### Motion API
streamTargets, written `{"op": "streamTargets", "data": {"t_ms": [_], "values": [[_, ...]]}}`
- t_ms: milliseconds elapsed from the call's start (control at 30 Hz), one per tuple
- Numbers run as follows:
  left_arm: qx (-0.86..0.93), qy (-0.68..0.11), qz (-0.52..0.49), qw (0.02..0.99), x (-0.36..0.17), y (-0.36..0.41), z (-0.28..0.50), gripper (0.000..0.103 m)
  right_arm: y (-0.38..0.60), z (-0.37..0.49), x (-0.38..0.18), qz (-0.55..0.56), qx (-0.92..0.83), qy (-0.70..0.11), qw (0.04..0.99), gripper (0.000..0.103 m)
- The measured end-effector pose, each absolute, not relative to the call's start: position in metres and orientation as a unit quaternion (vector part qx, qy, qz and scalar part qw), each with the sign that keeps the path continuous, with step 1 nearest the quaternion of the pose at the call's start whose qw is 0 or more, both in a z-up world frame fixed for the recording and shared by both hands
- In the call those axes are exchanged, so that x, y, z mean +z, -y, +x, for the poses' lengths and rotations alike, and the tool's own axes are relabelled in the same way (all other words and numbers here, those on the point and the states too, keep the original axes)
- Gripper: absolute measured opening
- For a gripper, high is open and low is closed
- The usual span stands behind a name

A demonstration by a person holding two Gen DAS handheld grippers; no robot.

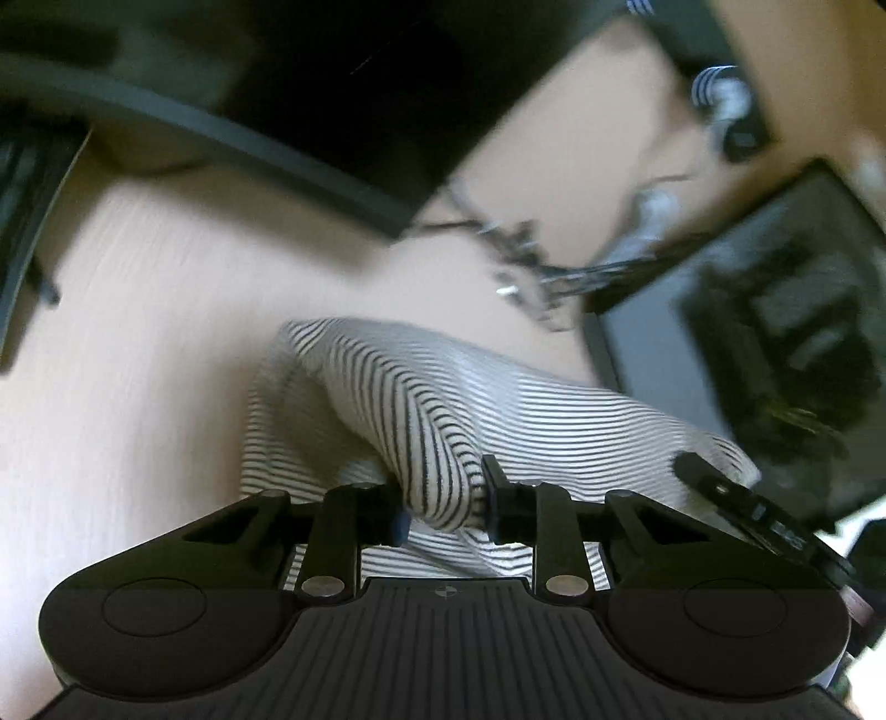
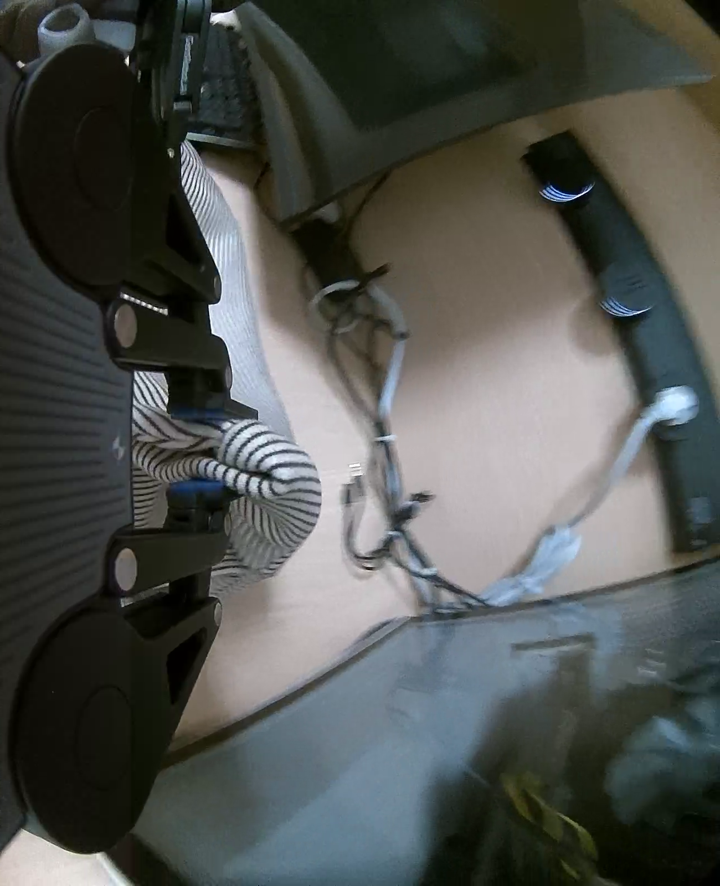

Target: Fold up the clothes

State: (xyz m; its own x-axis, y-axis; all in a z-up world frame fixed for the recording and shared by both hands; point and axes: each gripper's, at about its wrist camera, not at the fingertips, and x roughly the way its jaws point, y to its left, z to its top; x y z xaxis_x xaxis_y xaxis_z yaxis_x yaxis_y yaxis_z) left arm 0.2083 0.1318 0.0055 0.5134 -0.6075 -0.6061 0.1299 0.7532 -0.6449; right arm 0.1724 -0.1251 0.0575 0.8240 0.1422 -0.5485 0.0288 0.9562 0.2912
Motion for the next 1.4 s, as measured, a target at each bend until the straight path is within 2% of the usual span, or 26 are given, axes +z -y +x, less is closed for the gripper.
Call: {"op": "streamTargets", "data": {"t_ms": [167,367,500,533,667,700,733,800,867,900,933,1000,1133,1233,1400], "values": [[-0.258,-0.436,-0.254,0.824,0.014,-0.137,0.176,0.028,0.129,0.126,0.071,0.167,0.013,-0.275,0.947,0.018],[-0.243,-0.510,-0.226,0.794,-0.051,-0.131,0.165,0.032,0.118,0.100,0.008,0.149,-0.039,-0.346,0.925,0.018],[-0.235,-0.517,-0.227,0.791,-0.059,-0.142,0.155,0.040,0.111,0.106,-0.016,0.108,-0.047,-0.390,0.913,0.019],[-0.232,-0.513,-0.224,0.795,-0.056,-0.145,0.155,0.046,0.111,0.106,-0.014,0.109,-0.036,-0.398,0.910,0.019],[-0.215,-0.470,-0.206,0.831,-0.022,-0.157,0.152,0.053,0.119,0.098,0.007,0.077,-0.001,-0.399,0.914,0.024],[-0.210,-0.458,-0.202,0.840,-0.012,-0.160,0.151,0.060,0.123,0.097,0.015,0.081,0.001,-0.394,0.916,0.025],[-0.206,-0.445,-0.197,0.849,-0.003,-0.163,0.150,0.072,0.127,0.096,0.022,0.084,0.003,-0.388,0.918,0.028],[-0.211,-0.418,-0.182,0.865,0.017,-0.157,0.151,0.086,0.128,0.093,0.040,0.070,-0.005,-0.347,0.935,0.033],[-0.239,-0.410,-0.182,0.861,0.024,-0.137,0.157,0.090,0.127,0.097,0.058,0.062,0.002,-0.301,0.952,0.047],[-0.256,-0.413,-0.183,0.855,0.024,-0.127,0.160,0.092,0.125,0.103,0.062,0.059,0.018,-0.290,0.955,0.068],[-0.270,-0.423,-0.182,0.846,0.020,-0.117,0.162,0.092,0.124,0.110,0.065,0.057,0.035,-0.279,0.958,0.083],[-0.281,-0.457,-0.167,0.827,0.005,-0.094,0.168,0.092,0.117,0.128,0.056,0.050,0.067,-0.283,0.955,0.084],[-0.276,-0.516,-0.151,0.796,-0.032,-0.072,0.179,0.092,0.121,0.160,0.012,0.045,0.102,-0.346,0.932,0.084],[-0.276,-0.519,-0.162,0.793,-0.038,-0.075,0.188,0.092,0.134,0.161,-0.017,0.070,0.100,-0.382,0.916,0.082],[-0.264,-0.497,-0.149,0.813,-0.041,-0.067,0.212,0.092,0.139,0.141,-0.022,0.089,0.115,-0.402,0.904,0.083]]}}
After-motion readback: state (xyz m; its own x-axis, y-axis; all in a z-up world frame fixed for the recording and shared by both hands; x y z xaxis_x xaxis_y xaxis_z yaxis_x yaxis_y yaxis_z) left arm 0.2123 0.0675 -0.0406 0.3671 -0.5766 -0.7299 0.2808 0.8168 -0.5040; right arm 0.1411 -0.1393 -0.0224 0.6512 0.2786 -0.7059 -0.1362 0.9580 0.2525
